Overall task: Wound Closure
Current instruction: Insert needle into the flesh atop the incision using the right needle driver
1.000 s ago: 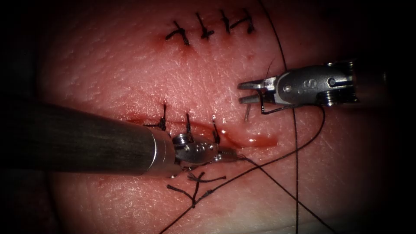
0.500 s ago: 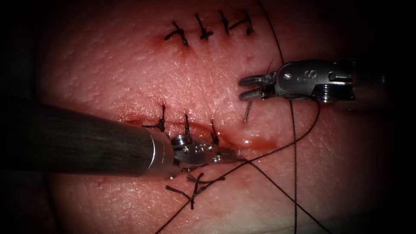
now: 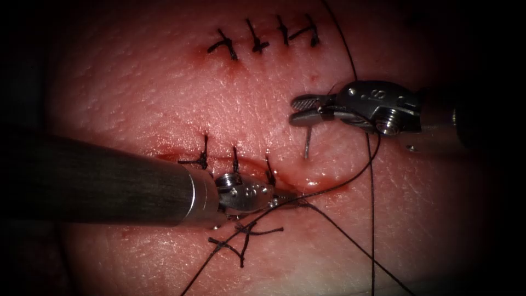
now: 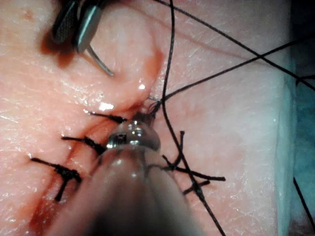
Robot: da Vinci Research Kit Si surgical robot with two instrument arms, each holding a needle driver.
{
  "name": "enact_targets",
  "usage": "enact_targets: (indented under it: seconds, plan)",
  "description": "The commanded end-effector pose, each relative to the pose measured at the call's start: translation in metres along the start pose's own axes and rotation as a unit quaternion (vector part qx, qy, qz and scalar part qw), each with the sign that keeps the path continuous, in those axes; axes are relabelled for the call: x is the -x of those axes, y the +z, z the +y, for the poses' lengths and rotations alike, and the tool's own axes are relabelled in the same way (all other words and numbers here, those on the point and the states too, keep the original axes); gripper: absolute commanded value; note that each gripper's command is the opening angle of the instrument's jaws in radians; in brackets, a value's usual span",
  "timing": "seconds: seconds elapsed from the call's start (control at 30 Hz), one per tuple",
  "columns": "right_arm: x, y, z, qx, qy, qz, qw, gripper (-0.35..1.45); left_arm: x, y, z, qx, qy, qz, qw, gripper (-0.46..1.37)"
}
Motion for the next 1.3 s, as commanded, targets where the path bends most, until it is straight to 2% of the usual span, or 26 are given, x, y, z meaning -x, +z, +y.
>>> enact_targets:
  seconds: [0.03, 0.4, 0.63, 0.8, 0.87, 0.93, 0.97, 1.0, 1.07, 1.1, 1.13, 1.17, 1.2, 1.3]
  plan:
    - [0.0001, 0.0002, -0.0002, -0.002, 0.011, -0.001, 1.0, -0.35, 0.0001, -0.0001, 0.0, 0.001, 0.0, 0.0, 1.0, -0.12]
    - [0.0021, 0.0012, -0.0016, -0.026, 0.083, -0.008, 0.996, -0.35, 0.0001, -0.0002, -0.0001, 0.002, 0.0, 0.0, 1.0, -0.1]
    - [0.0038, 0.0021, -0.0022, -0.043, 0.129, -0.026, 0.99, -0.35, 0.0, -0.0002, -0.0001, 0.002, 0.0, 0.0, 1.0, -0.08]
    - [0.004, 0.0021, -0.0029, -0.071, 0.149, -0.004, 0.986, -0.35, -0.0004, -0.0001, -0.0003, 0.003, -0.002, 0.0, 1.0, -0.08]
    - [0.0038, 0.002, -0.0028, -0.061, 0.15, 0.007, 0.987, -0.35, -0.0005, -0.0001, -0.0003, 0.002, 0.0, 0.0, 1.0, -0.08]
    - [0.0032, 0.0016, -0.0024, -0.05, 0.144, 0.037, 0.988, -0.35, -0.0006, 0.0, -0.0003, 0.002, -0.001, 0.0, 1.0, -0.09]
    - [0.0028, 0.0012, -0.0019, -0.044, 0.12, 0.063, 0.99, 0.02, -0.0008, 0.0001, -0.0003, 0.001, 0.002, 0.0, 1.0, -0.11]
    - [0.0025, 0.001, -0.0016, -0.032, 0.109, 0.077, 0.991, 0.5, -0.0008, 0.0001, -0.0002, 0.001, 0.001, 0.0, 1.0, -0.12]
    - [0.0021, 0.0007, -0.0011, 0.007, 0.075, 0.091, 0.993, 0.97, -0.0009, 0.0002, -0.0002, 0.0, 0.001, 0.0, 1.0, -0.16]
    - [0.0018, 0.0003, -0.0006, 0.046, 0.014, 0.1, 0.994, 1.11, -0.0009, 0.0003, -0.0002, 0.0, 0.0, 0.0, 1.0, -0.17]
    - [0.0015, 0.0, -0.0002, 0.068, -0.038, 0.102, 0.992, 1.12, -0.0009, 0.0003, -0.0001, 0.0, 0.003, 0.0, 1.0, -0.18]
    - [0.0014, -0.0001, -0.0001, 0.074, -0.047, 0.101, 0.991, 1.12, -0.0009, 0.0003, -0.0001, 0.0, 0.003, 0.0, 1.0, -0.18]
    - [0.0011, -0.0006, 0.0004, 0.093, -0.09, 0.097, 0.987, 1.11, -0.0009, 0.0003, -0.0001, 0.0, 0.003, 0.0, 1.0, -0.18]
    - [0.0008, -0.0015, 0.0013, 0.124, -0.125, 0.1, 0.979, 1.12, -0.0008, 0.0002, -0.0002, 0.0, 0.004, 0.0, 1.0, -0.17]
